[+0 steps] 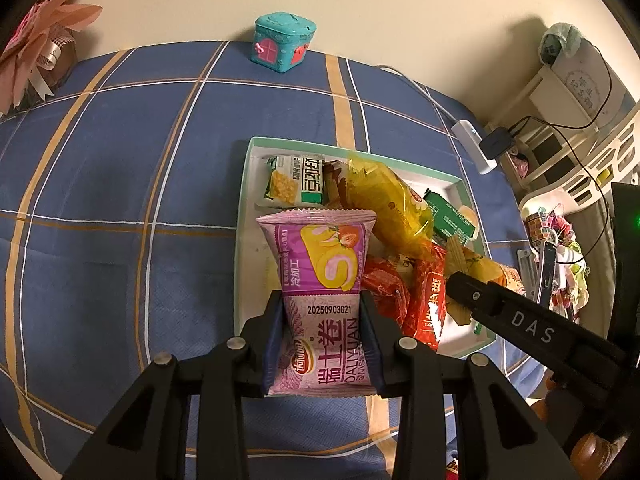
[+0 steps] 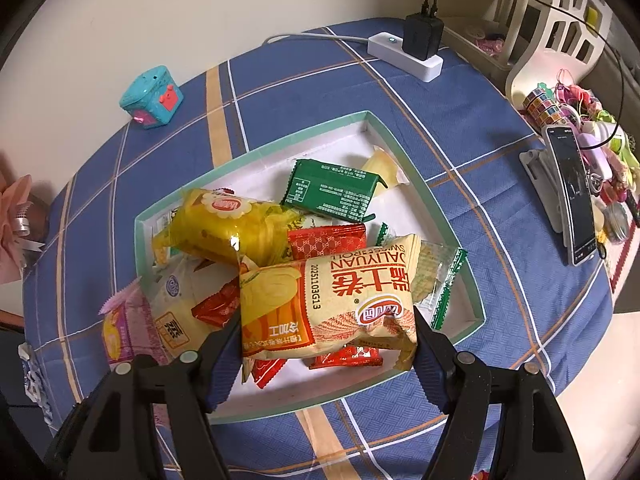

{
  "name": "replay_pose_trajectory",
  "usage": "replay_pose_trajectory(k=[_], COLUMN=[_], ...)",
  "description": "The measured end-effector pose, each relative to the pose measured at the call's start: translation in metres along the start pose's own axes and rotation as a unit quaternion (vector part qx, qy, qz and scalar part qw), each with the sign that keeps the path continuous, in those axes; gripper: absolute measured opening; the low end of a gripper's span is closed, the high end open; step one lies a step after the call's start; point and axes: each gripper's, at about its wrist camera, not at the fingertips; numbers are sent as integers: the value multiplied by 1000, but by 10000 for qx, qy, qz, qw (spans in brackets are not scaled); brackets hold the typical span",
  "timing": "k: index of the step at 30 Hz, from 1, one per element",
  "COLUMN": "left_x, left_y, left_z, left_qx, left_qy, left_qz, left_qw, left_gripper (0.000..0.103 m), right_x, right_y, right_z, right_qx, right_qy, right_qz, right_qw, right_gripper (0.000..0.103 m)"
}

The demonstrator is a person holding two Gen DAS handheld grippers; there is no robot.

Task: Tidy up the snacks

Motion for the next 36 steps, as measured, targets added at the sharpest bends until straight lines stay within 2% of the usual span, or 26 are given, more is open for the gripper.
replay_pose_trajectory(k=[15,16,19,20,36], left_x=[11,12,15,15,3], left_y=[3,3,3,3,-1], left_z=[-1,-1,1,1,6], left_qx=[71,61,31,31,-27], left_qy=[-70,-77,-117,-157,-50], left_qz=[199,211,263,271,133], left_qw=[9998,9997,9996,9995,9999], left_gripper=[37,38,52,54,56], right_x=[15,16,18,18,11], right_y=[4,4,5,4,3], right_z=[9,10,10,9,11], right_qx=[-204,-216,-206,-194,-239], right_qy=[83,94,117,118,144], right_qz=[220,241,267,281,210], right_qw=[9995,9994,9994,9993,9994], right_gripper=[78,78,79,80,84])
Point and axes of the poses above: each gripper's, at about its wrist camera, not at the fingertips, and x roughly the way its jaws point, z to its left, y to its underside, and after that the axes turned 6 degrees about -y, right-handed
